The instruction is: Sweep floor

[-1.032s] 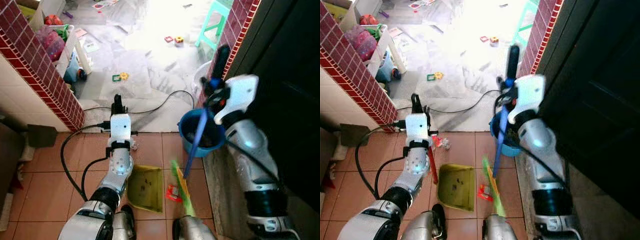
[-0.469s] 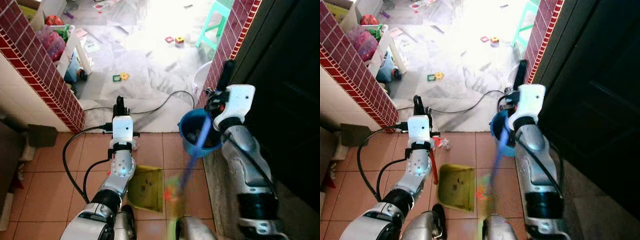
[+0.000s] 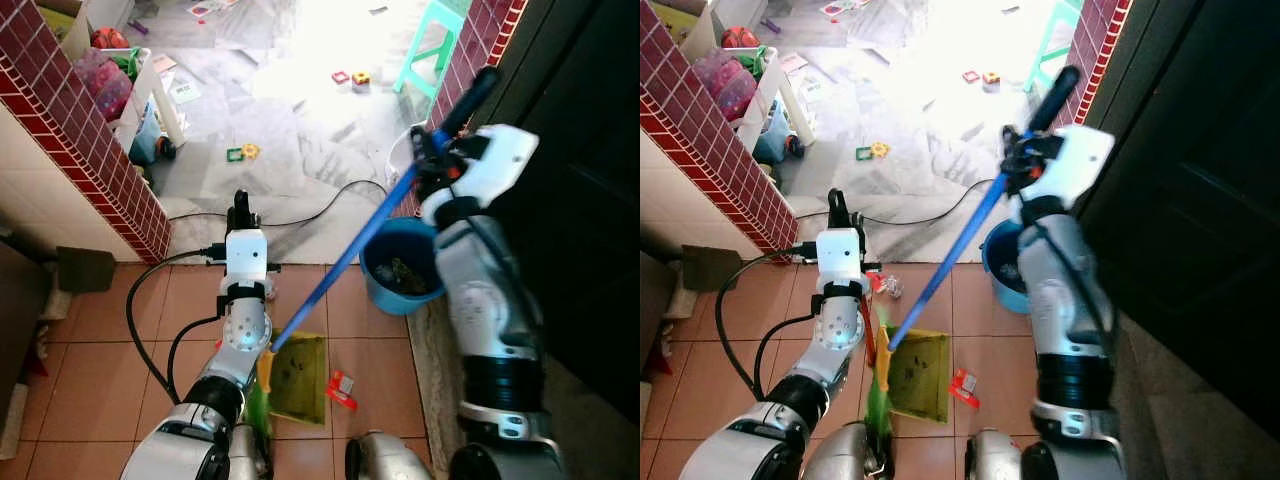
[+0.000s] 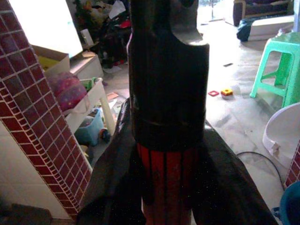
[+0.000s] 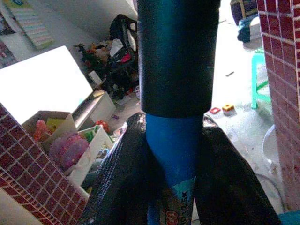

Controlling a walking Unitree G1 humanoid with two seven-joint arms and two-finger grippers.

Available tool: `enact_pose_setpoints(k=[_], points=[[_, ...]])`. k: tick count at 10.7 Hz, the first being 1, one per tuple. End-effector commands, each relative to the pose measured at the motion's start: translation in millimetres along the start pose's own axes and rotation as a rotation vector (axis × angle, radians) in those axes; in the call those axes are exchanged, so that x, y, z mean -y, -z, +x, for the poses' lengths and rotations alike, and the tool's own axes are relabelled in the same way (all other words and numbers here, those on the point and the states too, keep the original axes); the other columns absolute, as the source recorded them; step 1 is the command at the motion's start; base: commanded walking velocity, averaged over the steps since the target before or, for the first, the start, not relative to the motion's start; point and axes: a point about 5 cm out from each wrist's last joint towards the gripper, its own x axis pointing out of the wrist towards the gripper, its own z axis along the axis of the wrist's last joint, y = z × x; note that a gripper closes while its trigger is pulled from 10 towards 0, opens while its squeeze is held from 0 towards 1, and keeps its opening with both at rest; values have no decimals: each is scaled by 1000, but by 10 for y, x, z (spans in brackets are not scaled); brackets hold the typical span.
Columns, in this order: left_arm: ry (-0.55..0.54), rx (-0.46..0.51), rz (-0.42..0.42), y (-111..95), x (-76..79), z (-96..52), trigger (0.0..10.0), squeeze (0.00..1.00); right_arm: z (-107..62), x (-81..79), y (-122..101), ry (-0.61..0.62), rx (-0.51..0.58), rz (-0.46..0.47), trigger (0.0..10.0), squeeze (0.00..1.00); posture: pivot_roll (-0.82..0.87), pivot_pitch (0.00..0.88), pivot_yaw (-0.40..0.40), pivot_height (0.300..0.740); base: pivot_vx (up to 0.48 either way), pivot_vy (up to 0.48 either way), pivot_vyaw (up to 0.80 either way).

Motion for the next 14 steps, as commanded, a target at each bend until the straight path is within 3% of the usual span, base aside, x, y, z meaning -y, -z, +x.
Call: enact_pose_setpoints(k=[1, 2, 3, 5, 7, 10, 12, 13, 14], points=[[33, -109, 115, 248, -63, -137, 10000, 0, -27, -20, -149, -43, 65, -79, 10000, 0, -258, 191, 24, 740, 0, 0, 0], [51, -13, 206, 126, -94, -43, 10000, 0, -74, 127, -120, -22, 33, -209, 10000, 0, -262, 186, 25, 740, 0, 0, 0], [53, -10, 213, 113, -101, -20, 10000, 0, -114, 183, -92, -24, 18, -292, 10000, 0, -259, 181, 26, 740, 0, 0, 0], [76, -153, 178, 308, -10, -165, 10000, 0, -257, 297, 89, 6, -46, -543, 10000, 0, -268, 165, 29, 740, 0, 0, 0], [70, -242, 72, 371, 83, -226, 10000, 0, -356, 327, 287, 0, -93, -528, 10000, 0, -263, 155, 28, 740, 0, 0, 0], [91, -333, -68, 357, 272, -220, 10000, 0, -385, 363, 388, 42, -120, -498, 10000, 0, -264, 160, 28, 740, 0, 0, 0], [139, -408, -158, 364, 435, -264, 10000, 0, -345, 351, 460, 125, -170, -330, 10000, 0, -273, 161, 36, 740, 0, 0, 0], [153, -437, -234, 367, 495, -293, 10000, 0, -290, 300, 479, 151, -183, -188, 10000, 0, -277, 159, 40, 740, 0, 0, 0], [154, -453, -275, 362, 523, -297, 10000, 0, -251, 252, 464, 140, -175, -123, 10000, 0, -279, 158, 42, 740, 0, 0, 0]])
